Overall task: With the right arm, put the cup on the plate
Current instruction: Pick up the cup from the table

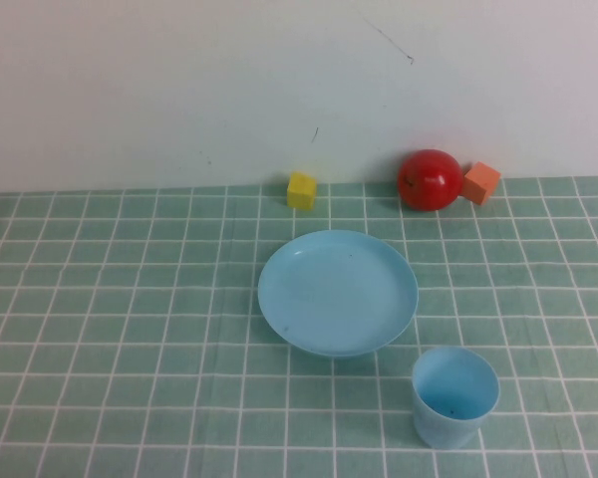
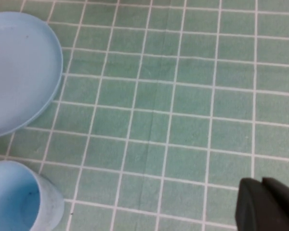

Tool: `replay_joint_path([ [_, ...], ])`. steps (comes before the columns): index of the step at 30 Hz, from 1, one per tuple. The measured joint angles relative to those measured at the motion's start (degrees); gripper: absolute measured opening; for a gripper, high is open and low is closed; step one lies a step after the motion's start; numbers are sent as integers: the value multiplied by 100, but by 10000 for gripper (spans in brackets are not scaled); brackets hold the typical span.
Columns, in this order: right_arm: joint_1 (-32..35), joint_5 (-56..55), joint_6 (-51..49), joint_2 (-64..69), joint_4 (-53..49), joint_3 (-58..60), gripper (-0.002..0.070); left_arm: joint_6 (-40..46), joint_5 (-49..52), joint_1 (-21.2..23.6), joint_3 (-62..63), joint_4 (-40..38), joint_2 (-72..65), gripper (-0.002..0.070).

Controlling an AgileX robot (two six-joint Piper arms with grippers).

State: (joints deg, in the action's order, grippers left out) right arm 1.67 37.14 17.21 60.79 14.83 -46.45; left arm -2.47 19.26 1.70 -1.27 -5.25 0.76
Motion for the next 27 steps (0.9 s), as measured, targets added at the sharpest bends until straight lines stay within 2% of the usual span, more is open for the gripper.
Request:
replay_joint_path([
  [2, 0, -58, 280, 364, 177, -13, -3, 0, 0, 0, 0, 0, 0, -4],
  [7, 0, 560, 2289, 1189, 1128, -154, -3, 0, 0, 0, 0, 0, 0, -4],
  [11, 0, 1160, 3327, 1660, 1685, -400, -3, 0, 0, 0, 0, 0, 0, -4],
  [16, 0, 1535, 4619, 1800, 2634, -714, -3, 0, 0, 0, 0, 0, 0, -4],
  [19, -241, 1615, 5490, 1813, 3253, -836, -2, 0, 0, 0, 0, 0, 0, -4],
  [23, -920, 1613, 5610, 1995, 2952, -1097, 47, 0, 0, 0, 0, 0, 0, -4],
  [27, -1632, 1550, 4707, 2355, 1904, -1399, 205, 0, 0, 0, 0, 0, 0, -4],
])
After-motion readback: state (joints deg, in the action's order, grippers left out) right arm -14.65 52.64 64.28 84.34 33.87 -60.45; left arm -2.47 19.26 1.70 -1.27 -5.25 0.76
